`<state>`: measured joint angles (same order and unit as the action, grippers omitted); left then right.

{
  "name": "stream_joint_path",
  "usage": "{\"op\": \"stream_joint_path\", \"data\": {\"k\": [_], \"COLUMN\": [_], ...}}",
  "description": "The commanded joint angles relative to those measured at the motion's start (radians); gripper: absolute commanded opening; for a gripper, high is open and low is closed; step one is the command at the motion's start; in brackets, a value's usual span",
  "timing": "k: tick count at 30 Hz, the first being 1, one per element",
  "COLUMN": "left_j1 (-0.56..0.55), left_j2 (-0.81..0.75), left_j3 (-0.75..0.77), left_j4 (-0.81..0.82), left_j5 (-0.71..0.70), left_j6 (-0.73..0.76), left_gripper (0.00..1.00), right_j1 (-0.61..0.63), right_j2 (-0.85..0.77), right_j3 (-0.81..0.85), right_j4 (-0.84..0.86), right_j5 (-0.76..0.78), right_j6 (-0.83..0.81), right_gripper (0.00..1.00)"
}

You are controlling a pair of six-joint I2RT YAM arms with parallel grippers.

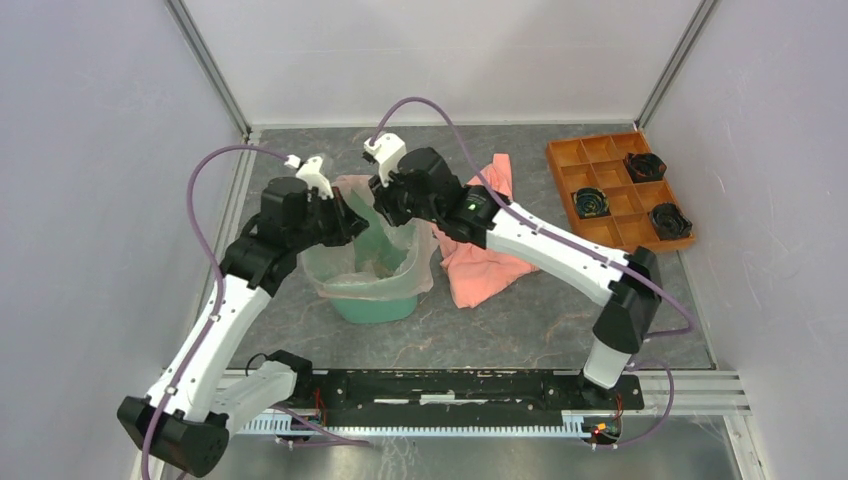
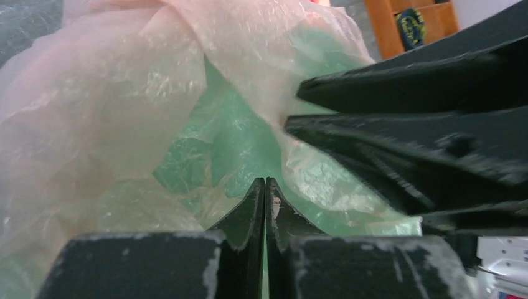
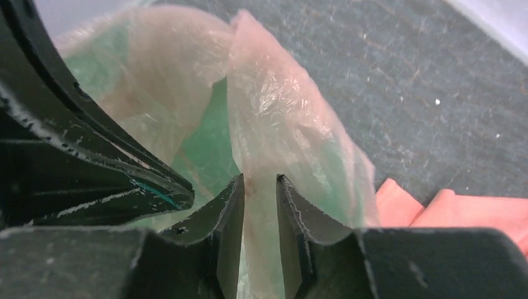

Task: Put the trash bags into the trash bin

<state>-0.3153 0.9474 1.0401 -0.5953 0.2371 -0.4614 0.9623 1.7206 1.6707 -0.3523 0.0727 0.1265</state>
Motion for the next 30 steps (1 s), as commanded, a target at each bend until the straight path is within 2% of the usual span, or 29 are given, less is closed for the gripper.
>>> {"op": "stream_joint_path", "data": {"k": [1, 6, 9, 14, 17, 18, 19, 21, 24, 27, 30], "left_j1": [-0.060, -0.058, -0.057, -0.057, -0.057, -0.057, -0.057, -0.057, -0.057, -0.057, -0.057], "left_j2": [0.049, 0.063, 0.072, 0.031, -0.006, -0.011, -0.014, -0.007, 0.000, -0.003, -0.016], "left_j3": [-0.017, -0.071, -0.092, -0.089, -0.058, -0.050, -0.044, -0.040, -0.051, -0.075, -0.092], "left_j4": [0.079, 0.027, -0.013, -0.021, -0.015, -0.007, 0.005, 0.033, 0.048, 0.010, -0.058], "left_j5": [-0.282, -0.592, -0.656, -0.600, -0.502, -0.461, -0.375, -0.265, -0.182, -0.229, -0.338], "left_j6": [-0.031, -0.039, -0.044, -0.066, -0.065, -0.065, -0.065, -0.079, -0.122, -0.123, -0.093], "left_gripper": [0.04, 0.02, 0.02, 0.02, 0.03, 0.06, 0.15, 0.24, 0.25, 0.22, 0.22], "right_j1": [0.009, 0.016, 0.029, 0.075, 0.075, 0.075, 0.074, 0.066, 0.040, 0.027, 0.032], "right_j2": [0.051, 0.081, 0.085, 0.041, 0.001, -0.011, -0.019, 0.002, 0.087, 0.124, 0.116], "right_j3": [0.015, 0.023, 0.035, 0.062, 0.043, 0.017, -0.034, -0.064, -0.001, 0.029, 0.025], "right_j4": [0.003, -0.071, -0.094, -0.096, -0.077, -0.053, -0.004, 0.019, -0.053, -0.102, -0.108], "right_j5": [0.090, 0.422, 0.427, 0.280, 0.185, 0.175, 0.168, 0.166, 0.179, 0.270, 0.339], "right_j6": [0.006, -0.025, -0.049, -0.064, -0.024, -0.006, 0.008, 0.024, 0.035, 0.023, -0.007], "right_gripper": [0.30, 0.28, 0.29, 0.36, 0.41, 0.43, 0.45, 0.46, 0.44, 0.42, 0.42]}}
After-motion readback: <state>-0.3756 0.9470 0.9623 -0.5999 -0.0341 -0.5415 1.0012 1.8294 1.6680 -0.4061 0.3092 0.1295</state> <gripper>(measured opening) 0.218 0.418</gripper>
